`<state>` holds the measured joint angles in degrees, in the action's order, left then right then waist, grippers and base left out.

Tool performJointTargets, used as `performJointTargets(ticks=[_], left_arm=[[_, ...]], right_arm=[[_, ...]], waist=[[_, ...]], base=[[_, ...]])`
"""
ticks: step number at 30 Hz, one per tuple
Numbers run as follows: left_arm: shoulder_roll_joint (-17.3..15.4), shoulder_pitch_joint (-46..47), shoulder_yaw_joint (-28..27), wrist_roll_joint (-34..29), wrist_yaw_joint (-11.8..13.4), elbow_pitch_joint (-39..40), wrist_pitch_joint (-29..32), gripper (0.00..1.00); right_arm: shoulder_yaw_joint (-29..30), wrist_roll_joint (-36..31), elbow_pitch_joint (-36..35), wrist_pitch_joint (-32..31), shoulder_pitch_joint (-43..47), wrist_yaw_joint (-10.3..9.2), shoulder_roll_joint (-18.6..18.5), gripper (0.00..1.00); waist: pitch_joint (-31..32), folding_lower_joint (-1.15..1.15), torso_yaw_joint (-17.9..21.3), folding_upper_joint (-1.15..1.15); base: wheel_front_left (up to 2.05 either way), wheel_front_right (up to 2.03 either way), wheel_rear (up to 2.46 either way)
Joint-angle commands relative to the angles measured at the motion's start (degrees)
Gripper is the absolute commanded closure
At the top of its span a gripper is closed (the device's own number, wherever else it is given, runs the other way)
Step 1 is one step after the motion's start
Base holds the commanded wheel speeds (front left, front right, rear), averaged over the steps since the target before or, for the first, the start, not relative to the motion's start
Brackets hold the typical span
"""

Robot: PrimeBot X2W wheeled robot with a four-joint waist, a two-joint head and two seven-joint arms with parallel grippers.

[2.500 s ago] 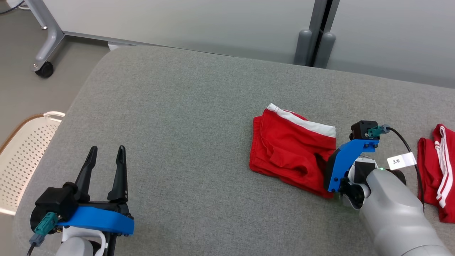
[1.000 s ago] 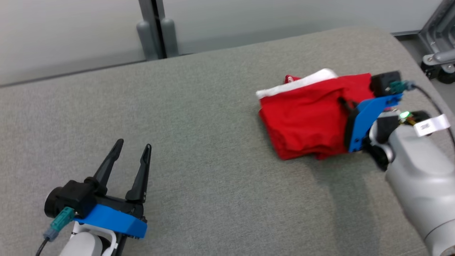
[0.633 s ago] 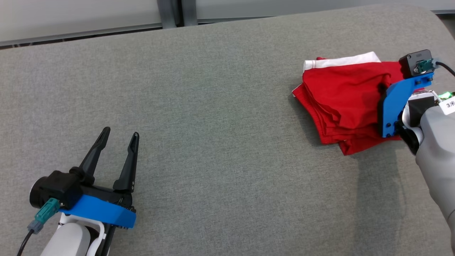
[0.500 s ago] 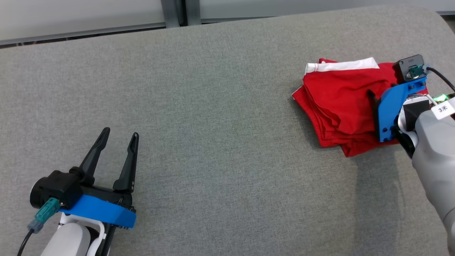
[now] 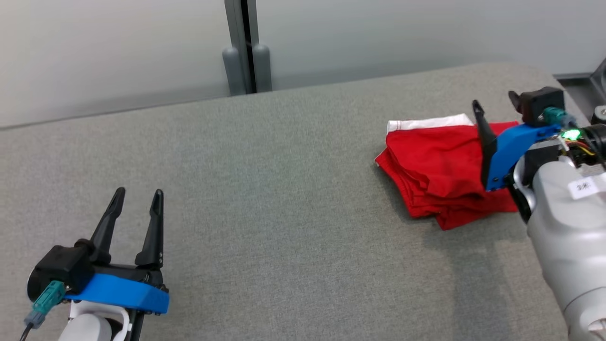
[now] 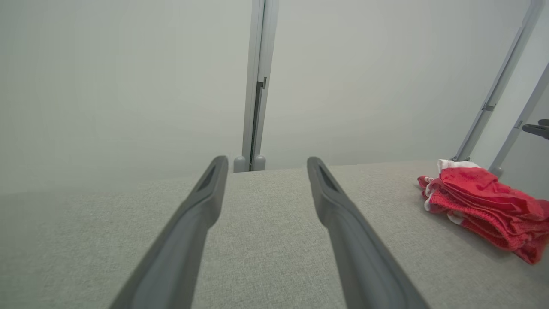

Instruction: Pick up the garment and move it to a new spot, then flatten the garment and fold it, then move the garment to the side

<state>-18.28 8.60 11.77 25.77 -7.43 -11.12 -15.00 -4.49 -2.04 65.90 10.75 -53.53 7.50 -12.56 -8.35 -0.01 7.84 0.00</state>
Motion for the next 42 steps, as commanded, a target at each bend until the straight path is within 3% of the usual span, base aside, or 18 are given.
performJointTargets(ticks=[1, 10, 17, 23, 29, 42], left_arm=[[0.3, -0.8, -0.9, -0.5, -0.1, -0.2, -0.2, 0.00], [3.2, -3.9, -6.6, -0.1, 0.8, -1.0, -0.2, 0.00], [4.6, -5.8, -8.5, -0.9, 1.8, -3.1, -0.2, 0.00], [6.2, -6.9, -8.7, -2.4, 1.3, -4.9, -0.2, 0.00], [7.1, -7.2, -9.6, -3.9, 0.6, -7.1, -0.2, 0.00], [8.1, -7.1, -10.9, -6.0, -0.2, -6.8, -0.2, 0.00]], right_arm=[[-0.1, -1.3, -1.4, 1.1, 1.7, -0.01, 0.4, 0.00], [0.6, 1.5, -17.5, 4.3, 15.3, -0.01, 4.9, 0.00], [-0.4, 8.0, -33.3, 4.4, 29.0, -0.01, 6.1, 0.00], [0.2, 10.7, -42.2, 4.4, 38.8, -0.01, 6.8, 0.00], [0.8, 11.8, -46.1, 4.4, 43.7, -0.01, 7.9, 0.00], [1.4, 11.1, -45.5, 4.4, 43.9, -0.01, 8.7, 0.00]], waist=[[2.2, 0.01, 1.3, 0.00], [7.4, 0.01, 0.1, 0.00], [9.1, 0.01, -1.3, 0.00], [9.4, 0.01, -2.2, 0.00], [9.4, 0.01, -2.2, 0.00], [9.7, 0.01, -2.6, 0.00]], base=[[0.00, 0.00, 0.00], [0.00, 0.00, 0.00], [0.00, 0.00, 0.00], [0.00, 0.00, 0.00], [0.00, 0.00, 0.00], [0.00, 0.00, 0.00]])
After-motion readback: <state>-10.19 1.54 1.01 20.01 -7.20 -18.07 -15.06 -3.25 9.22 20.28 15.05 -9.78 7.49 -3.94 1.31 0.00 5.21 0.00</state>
